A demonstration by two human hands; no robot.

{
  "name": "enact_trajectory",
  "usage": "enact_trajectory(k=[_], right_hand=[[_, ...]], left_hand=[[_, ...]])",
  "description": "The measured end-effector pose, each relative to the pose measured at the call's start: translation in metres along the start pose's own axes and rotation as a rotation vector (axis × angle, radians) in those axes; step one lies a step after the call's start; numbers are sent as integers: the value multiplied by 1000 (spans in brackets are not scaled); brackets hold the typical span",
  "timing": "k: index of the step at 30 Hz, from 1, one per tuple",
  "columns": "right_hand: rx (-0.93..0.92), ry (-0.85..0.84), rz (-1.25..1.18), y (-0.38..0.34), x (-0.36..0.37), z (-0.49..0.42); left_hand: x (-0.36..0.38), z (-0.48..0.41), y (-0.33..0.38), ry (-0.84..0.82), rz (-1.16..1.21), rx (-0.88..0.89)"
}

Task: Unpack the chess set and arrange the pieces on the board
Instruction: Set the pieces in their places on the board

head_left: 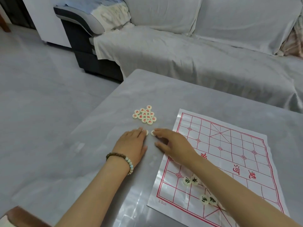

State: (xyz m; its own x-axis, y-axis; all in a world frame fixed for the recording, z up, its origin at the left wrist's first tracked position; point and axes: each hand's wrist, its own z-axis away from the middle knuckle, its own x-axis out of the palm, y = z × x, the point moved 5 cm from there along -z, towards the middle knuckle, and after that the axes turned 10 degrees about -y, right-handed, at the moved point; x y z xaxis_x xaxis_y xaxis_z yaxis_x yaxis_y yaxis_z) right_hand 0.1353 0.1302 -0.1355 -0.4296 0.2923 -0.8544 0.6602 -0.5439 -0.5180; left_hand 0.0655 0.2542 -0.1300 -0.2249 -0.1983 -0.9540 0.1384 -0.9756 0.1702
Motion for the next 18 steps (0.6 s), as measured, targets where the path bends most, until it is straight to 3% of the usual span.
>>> enact_trajectory(k=[6, 18], right_hand=[[65, 73, -42, 1, -3, -12], [40, 49, -50, -1, -4, -18]], left_hand=[[-18, -6, -18, 170, 256, 26], [-8, -16, -24, 175, 423, 70]])
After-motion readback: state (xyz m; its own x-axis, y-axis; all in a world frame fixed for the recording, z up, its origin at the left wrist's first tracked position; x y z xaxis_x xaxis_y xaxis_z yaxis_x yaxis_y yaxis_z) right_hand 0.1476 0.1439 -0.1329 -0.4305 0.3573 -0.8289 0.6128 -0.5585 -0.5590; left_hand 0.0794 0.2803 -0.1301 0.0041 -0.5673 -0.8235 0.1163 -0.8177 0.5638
